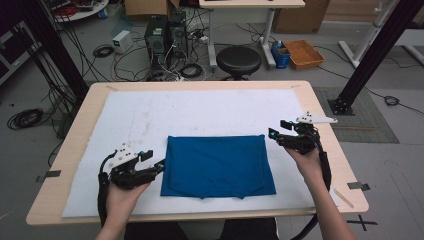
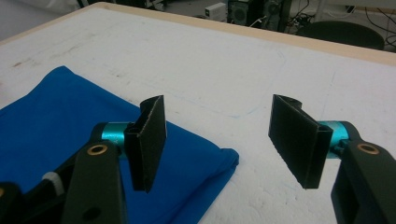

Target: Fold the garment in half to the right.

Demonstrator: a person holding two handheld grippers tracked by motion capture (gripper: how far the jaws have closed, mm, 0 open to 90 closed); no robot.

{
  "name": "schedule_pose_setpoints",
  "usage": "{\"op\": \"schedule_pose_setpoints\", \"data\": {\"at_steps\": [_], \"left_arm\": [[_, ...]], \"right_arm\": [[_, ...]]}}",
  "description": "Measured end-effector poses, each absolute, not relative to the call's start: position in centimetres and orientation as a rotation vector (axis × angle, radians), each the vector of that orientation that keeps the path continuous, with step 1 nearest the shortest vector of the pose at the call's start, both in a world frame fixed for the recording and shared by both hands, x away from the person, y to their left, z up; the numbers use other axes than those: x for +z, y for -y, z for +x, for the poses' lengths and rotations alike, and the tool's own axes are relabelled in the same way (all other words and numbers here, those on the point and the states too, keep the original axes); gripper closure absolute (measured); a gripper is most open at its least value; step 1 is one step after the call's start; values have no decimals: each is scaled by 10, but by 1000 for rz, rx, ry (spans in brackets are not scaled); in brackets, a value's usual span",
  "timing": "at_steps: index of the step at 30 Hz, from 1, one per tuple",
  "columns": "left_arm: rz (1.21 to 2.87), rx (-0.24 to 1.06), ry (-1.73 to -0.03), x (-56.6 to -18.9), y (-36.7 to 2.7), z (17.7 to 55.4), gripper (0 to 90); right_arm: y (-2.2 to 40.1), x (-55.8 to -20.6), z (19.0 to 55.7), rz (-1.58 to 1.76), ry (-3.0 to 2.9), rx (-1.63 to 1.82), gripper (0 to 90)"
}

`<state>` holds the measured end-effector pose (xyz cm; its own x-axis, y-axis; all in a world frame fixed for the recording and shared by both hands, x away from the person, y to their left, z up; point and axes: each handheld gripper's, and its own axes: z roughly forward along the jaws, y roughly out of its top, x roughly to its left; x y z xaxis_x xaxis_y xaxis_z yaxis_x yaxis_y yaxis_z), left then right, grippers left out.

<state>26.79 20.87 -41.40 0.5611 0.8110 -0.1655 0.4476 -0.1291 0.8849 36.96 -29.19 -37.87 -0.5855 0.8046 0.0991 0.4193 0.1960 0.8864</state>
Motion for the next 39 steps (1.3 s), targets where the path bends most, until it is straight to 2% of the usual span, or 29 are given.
{"op": "schedule_pose_setpoints", "data": {"at_steps": [8, 13, 19, 31, 32, 34, 39], "left_arm": [[1732, 352, -1226, -439, -215, 253, 431], [1761, 268, -1249, -448, -205, 255, 453], [1753, 224, -1286, -454, -194, 250, 453], [1736, 253, -1294, -456, -178, 245, 466], [1742, 267, -1294, -457, -177, 245, 480], [1750, 312, -1299, -457, -173, 244, 575], [1762, 372, -1308, -458, -167, 243, 663]], "right_arm": [[287, -380, 370, 1127, -2102, 1347, 370], [284, -381, 370, 1114, -2119, 1340, 370], [281, -381, 369, 1099, -2131, 1338, 370], [271, -380, 367, 1071, -2146, 1347, 371], [268, -380, 367, 1059, -2148, 1354, 372], [261, -378, 367, 1033, -2165, 1359, 375], [237, -372, 372, 980, -2206, 1379, 376]]}}
